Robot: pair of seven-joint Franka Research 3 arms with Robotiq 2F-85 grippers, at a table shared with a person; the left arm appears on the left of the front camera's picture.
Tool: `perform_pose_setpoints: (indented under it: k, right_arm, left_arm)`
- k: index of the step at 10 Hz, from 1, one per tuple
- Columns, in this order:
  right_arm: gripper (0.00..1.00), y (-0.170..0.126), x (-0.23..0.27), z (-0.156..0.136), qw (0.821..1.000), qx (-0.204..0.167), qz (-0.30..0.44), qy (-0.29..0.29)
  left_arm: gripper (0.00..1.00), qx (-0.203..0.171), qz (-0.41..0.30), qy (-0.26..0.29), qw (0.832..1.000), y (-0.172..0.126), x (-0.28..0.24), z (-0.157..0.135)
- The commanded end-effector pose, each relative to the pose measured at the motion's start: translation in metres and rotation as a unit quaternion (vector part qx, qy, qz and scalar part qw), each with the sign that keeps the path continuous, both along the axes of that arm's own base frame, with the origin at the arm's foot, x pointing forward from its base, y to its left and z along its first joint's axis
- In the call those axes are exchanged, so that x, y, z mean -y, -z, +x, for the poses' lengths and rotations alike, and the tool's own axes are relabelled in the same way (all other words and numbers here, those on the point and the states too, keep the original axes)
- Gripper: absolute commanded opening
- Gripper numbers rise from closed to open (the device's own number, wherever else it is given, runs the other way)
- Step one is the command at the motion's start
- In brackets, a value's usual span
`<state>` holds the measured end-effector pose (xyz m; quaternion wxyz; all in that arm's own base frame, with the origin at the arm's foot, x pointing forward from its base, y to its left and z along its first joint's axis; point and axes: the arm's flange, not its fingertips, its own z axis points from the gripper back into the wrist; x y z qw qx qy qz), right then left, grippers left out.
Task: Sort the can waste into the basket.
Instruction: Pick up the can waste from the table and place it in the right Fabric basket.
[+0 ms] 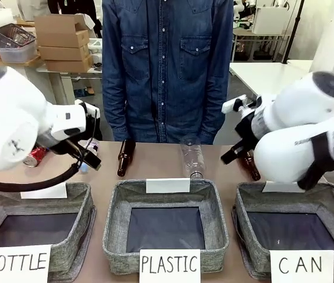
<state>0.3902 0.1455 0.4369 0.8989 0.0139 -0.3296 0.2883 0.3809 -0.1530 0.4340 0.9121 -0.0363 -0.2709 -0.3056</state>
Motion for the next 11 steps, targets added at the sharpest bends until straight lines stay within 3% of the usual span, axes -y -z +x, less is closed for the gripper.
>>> perform_pose_setpoints:
  k: [1, 2, 3, 4, 5, 6, 7, 8, 9, 10, 11]
  right_arm:
    - [1.00, -0.047, 0.050, -0.085, 0.998, 0.050, 0.037, 0.011]
    - [1.00, -0.053, 0.054, -0.100, 0.997, 0.075, 0.030, 0.011]
    - [1.00, -0.041, 0.015, -0.010, 0.999, 0.029, 0.017, 0.011]
    - [1.00, -0.041, 0.015, -0.010, 0.999, 0.029, 0.017, 0.011]
    - [1.00, -0.087, 0.031, -0.034, 0.998, 0.060, 0.033, 0.016]
    - [1.00, -0.092, 0.036, -0.034, 0.997, -0.012, 0.081, 0.010]
    - [1.00, -0.101, 0.049, -0.037, 0.979, -0.105, 0.173, -0.018]
    - [1.00, -0.108, 0.076, -0.037, 0.936, -0.207, 0.274, -0.077]
    - [1.00, -0.108, 0.106, -0.031, 0.890, -0.271, 0.361, -0.068]
    - [1.00, -0.101, 0.136, -0.029, 0.844, -0.280, 0.450, -0.080]
    - [1.00, -0.092, 0.153, -0.031, 0.825, -0.272, 0.491, -0.061]
  left_arm:
    - [1.00, 0.065, -0.051, 0.028, 0.996, -0.061, -0.051, -0.099]
    - [1.00, 0.098, -0.063, 0.002, 0.993, -0.067, -0.056, -0.110]
    - [1.00, 0.028, -0.018, 0.007, 0.999, -0.050, -0.008, -0.020]
    - [1.00, 0.028, -0.018, 0.007, 0.999, -0.050, -0.008, -0.020]
    - [1.00, 0.070, -0.041, 0.007, 0.997, -0.106, -0.025, -0.053]
    - [1.00, -0.033, -0.049, 0.083, 0.995, -0.099, -0.021, -0.041]
    - [1.00, -0.108, -0.103, 0.089, 0.985, -0.099, -0.032, -0.032]
    - [1.00, -0.160, -0.208, 0.097, 0.960, -0.102, -0.052, -0.025]
    - [1.00, -0.214, -0.266, 0.059, 0.938, -0.100, -0.074, -0.018]
    - [1.00, -0.240, -0.353, 0.026, 0.904, -0.093, -0.104, -0.012]
    - [1.00, -0.222, -0.437, 0.024, 0.871, -0.086, -0.128, -0.011]
